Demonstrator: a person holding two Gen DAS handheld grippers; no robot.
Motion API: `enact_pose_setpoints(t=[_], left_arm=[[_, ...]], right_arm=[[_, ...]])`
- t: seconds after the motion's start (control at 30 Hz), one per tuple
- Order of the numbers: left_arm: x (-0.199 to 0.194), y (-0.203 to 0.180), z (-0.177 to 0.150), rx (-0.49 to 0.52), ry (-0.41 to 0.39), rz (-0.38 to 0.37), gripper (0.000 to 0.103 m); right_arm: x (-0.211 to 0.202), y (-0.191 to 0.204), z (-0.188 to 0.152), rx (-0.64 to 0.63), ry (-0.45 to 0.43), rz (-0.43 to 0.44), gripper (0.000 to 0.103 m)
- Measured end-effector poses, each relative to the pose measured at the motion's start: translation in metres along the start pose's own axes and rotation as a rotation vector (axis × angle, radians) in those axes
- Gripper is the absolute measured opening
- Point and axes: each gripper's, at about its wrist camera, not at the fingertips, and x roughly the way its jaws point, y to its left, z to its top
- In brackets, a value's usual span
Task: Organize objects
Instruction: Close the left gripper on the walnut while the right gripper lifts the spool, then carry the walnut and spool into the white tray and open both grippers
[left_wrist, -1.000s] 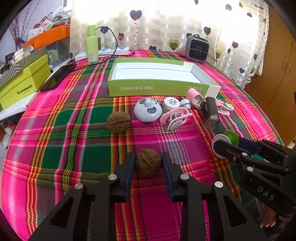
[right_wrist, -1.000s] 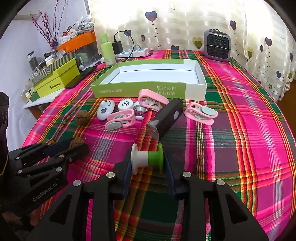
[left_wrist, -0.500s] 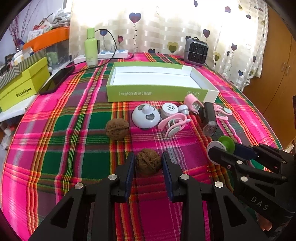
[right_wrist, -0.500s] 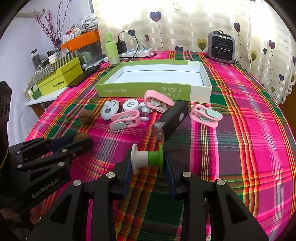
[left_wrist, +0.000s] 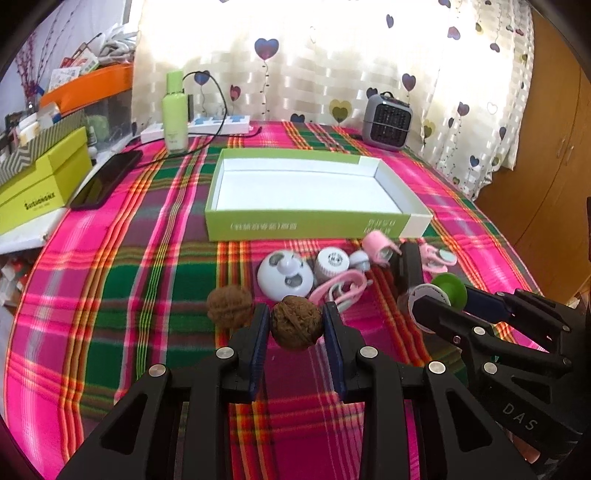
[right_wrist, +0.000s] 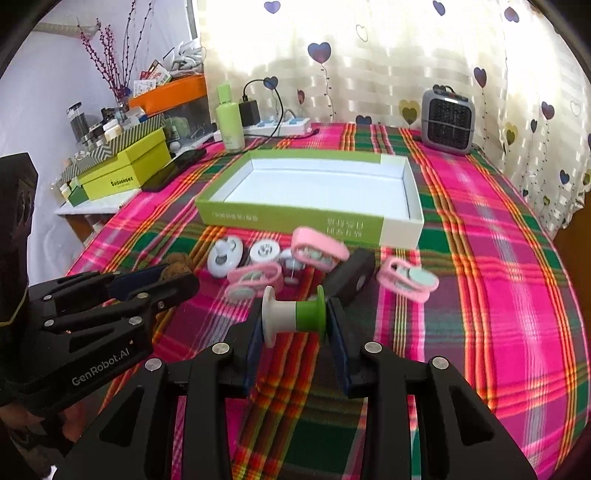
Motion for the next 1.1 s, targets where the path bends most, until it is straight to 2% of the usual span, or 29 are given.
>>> enact_pose_setpoints(t=[0.33,0.73,1.1], left_arm=[[0.007,0.002,0.029,0.0,-0.014,-0.022,0.027],[0.025,0.013,0.079,-0.002,-0.043,-0.021,0.027],[0.068,0.027,0.105,-0.011,0.028,-0.015,0.027]], right_arm=[[0.005,-0.004,0.024,-0.013,-0.018,-0.001,0.034],[0.023,-0.021,0.076,-0.002,-0.035,-0.01,0.034],[0.068,-0.036,0.103,0.018,0.032,-0.005,0.034]])
